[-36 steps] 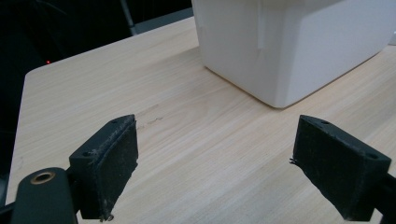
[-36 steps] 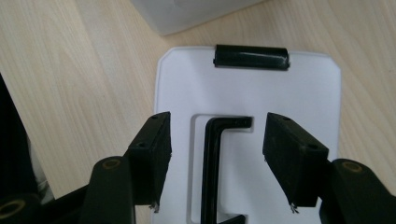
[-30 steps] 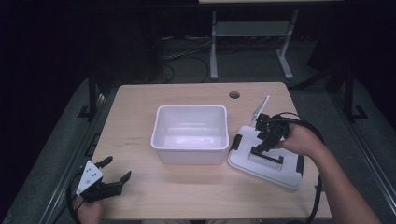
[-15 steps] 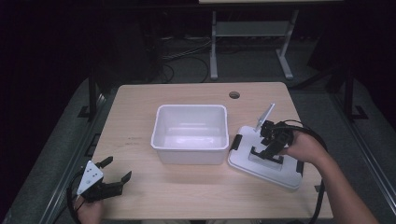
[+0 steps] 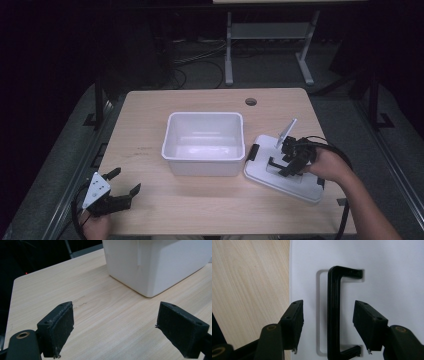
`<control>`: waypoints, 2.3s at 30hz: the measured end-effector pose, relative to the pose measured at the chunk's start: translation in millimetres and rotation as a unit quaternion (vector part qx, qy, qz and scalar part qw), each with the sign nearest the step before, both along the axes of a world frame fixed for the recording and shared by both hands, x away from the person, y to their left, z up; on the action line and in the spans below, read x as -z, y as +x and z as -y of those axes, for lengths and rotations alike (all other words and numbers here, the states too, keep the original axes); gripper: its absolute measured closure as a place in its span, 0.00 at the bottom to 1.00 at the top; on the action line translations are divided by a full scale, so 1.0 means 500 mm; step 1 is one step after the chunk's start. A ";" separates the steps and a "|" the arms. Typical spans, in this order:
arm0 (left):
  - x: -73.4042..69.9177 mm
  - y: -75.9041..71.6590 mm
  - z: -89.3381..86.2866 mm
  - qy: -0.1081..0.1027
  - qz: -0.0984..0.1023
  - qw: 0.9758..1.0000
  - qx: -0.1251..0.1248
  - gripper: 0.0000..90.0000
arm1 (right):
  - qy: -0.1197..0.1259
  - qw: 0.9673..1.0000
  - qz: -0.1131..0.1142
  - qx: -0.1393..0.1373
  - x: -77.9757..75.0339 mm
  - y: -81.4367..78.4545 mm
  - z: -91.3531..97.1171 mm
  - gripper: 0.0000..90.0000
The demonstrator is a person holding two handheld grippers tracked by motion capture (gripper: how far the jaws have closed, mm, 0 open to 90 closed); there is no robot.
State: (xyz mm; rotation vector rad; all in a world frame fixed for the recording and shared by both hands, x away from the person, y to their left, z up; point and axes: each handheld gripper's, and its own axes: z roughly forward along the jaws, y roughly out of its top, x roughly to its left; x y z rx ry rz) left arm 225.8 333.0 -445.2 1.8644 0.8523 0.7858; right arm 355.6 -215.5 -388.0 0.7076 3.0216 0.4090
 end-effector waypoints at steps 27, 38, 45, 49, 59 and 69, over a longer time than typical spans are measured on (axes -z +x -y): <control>-0.001 -0.001 -0.004 -0.002 0.001 1.000 -0.001 0.15 | -0.027 1.000 0.004 -0.009 0.050 -0.005 -0.006 0.60; -0.001 -0.001 -0.003 -0.001 0.002 1.000 -0.001 0.15 | -0.039 0.999 0.019 -0.001 0.038 -0.005 0.005 0.77; -0.001 -0.001 -0.003 -0.001 0.002 1.000 -0.001 0.15 | -0.043 0.999 0.021 -0.002 0.033 -0.006 0.006 0.80; -0.001 -0.001 -0.004 -0.001 0.002 1.000 -0.001 0.15 | -0.045 0.999 0.024 -0.004 0.027 -0.006 0.005 0.81; -0.002 -0.001 -0.003 -0.001 0.002 1.000 -0.001 0.15 | -0.048 0.998 0.035 0.006 0.004 0.005 0.014 0.82; -0.001 -0.001 -0.004 -0.002 0.002 1.000 -0.001 0.15 | -0.052 0.998 0.034 0.019 0.003 0.027 0.018 0.84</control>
